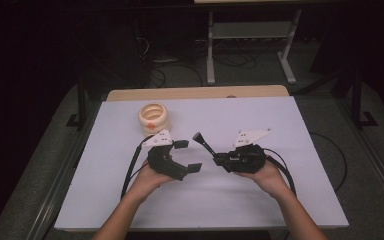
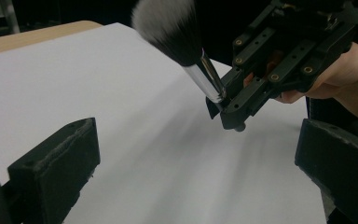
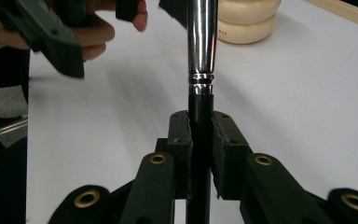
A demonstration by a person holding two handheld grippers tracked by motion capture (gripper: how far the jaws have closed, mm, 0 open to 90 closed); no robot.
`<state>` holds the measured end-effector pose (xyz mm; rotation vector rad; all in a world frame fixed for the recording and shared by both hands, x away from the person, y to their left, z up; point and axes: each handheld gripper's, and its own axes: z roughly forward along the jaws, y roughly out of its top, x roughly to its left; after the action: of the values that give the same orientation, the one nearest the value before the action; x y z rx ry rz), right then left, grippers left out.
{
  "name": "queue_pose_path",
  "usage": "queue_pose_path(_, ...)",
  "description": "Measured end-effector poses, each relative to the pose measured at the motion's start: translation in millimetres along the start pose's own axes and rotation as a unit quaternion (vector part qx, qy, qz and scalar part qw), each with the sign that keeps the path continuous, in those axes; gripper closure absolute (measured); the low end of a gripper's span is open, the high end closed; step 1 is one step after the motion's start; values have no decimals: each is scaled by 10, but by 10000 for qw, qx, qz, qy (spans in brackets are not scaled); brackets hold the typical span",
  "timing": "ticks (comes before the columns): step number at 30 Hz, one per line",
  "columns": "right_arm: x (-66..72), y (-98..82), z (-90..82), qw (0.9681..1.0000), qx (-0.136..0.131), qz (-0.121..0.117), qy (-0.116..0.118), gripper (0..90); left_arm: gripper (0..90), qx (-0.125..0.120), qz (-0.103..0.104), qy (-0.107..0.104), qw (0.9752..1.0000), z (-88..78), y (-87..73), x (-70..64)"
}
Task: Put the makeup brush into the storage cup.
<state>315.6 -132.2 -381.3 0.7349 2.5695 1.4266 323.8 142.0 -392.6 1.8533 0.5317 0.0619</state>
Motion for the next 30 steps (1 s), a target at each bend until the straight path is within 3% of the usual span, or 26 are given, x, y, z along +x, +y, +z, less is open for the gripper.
queue_pose_path(11, 48, -13, 103, 9999, -45, 97, 29, 782, 6, -202, -170, -24, 9996, 52, -8, -42)
queue_pose_path(16, 72, -5, 137, 9999, -94, 100, 39, 782, 71, -293, -229, -4, 9993, 56, -11, -43)
queue_pose_path(24, 106, 6, 167, 9999, -132, 73, 81, 782, 246, -367, -280, -58, 9989, 39, -2, -39)
queue_pose_path(26, 106, 9, 169, 9998, -177, 96, 61, 782, 344, -410, -293, -71, 9987, 34, 1, -40)
queue_pose_path(30, 107, 15, 176, 9997, -216, 118, 91, 782, 411, -408, -357, -96, 9985, 42, 4, -34)
